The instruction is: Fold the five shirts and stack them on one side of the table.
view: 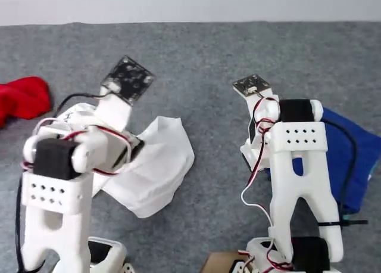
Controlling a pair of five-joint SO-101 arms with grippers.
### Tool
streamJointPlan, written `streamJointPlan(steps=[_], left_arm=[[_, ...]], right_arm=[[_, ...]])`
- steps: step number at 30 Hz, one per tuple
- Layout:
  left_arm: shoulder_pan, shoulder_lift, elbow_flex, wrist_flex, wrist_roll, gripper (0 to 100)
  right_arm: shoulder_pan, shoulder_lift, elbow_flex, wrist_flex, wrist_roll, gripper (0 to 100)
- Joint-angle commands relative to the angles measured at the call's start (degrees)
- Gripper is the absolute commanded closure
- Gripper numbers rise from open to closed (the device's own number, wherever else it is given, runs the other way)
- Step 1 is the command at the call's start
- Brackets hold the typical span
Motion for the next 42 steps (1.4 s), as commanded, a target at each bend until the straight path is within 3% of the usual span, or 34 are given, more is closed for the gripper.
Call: streamJointPlan(steps=[1,7,12,16,23,34,42], left_arm=[[-11.1,-1.1,1.8,0.7,-8.8,80],[-27.9,-1.1,12.2,-3.4,-34.3,80],[-35.1,-1.0,17.7,-3.9,-58.5,80],[-38.0,-1.0,18.1,-7.1,-68.7,80],[-38.0,-1.0,27.3,-12.3,-75.6,80],[-36.1,-1.0,41.0,-24.4,-75.7,80],[-36.2,-1.0,46.7,-33.6,-75.6,80]], right_arm=[[-0.2,-2.6,-0.4,2.4,0.7,98.9],[-0.2,-2.1,-0.4,2.3,0.7,98.9],[-0.1,-2.1,-0.2,2.3,0.7,98.7],[0.0,-2.0,-0.2,2.3,0.7,98.7],[-0.2,-1.9,-0.1,2.3,0.7,98.7],[-0.4,2.1,-0.2,2.3,0.4,98.7],[-4.6,4.5,-0.4,2.3,0.4,98.9]])
